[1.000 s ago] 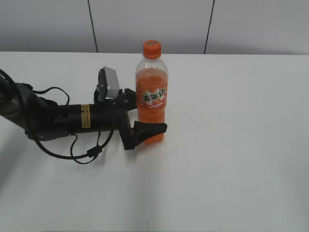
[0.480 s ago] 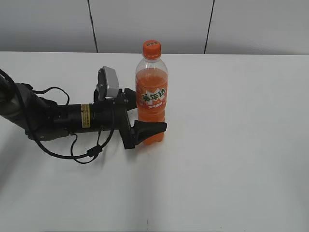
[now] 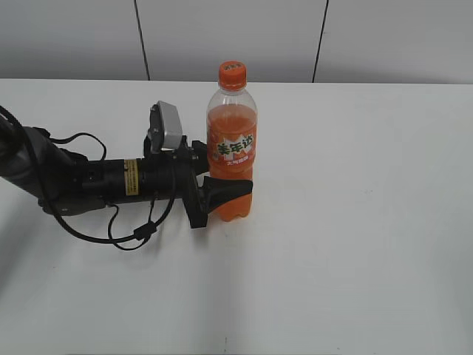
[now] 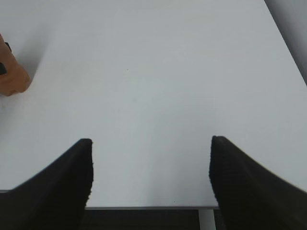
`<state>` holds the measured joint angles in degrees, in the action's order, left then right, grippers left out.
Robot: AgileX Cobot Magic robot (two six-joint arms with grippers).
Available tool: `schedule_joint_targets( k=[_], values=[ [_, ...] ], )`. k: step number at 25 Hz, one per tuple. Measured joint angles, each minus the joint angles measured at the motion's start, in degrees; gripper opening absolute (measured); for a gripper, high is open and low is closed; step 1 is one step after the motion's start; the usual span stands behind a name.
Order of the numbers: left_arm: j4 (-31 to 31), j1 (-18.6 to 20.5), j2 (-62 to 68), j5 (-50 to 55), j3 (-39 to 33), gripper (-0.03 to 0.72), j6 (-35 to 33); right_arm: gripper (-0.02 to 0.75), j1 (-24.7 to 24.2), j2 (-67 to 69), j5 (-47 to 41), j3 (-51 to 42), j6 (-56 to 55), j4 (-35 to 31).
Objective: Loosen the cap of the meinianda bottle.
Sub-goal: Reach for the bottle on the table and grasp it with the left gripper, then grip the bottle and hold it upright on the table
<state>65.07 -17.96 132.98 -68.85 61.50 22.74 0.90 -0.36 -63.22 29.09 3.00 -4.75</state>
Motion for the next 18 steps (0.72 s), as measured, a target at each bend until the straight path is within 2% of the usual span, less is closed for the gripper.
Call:
schedule_joint_targets(
  k=[8,13,18],
  values=[
    [0.22,0.0,0.0,-0.17,0.0,0.405,-0.83,0.566,0.0,0.0,0.06,0.0,0.0,0.0],
    [4.64,1.28,-0.05,-1.38,0.04,0.405,-2.47,0.566,0.0,0.0,0.06,0.0,0.0,0.0],
    [7.53,1.73,-0.12,-1.83,0.11,0.405,-0.23,0.566,0.0,0.0,0.06,0.0,0.0,0.0]
  ],
)
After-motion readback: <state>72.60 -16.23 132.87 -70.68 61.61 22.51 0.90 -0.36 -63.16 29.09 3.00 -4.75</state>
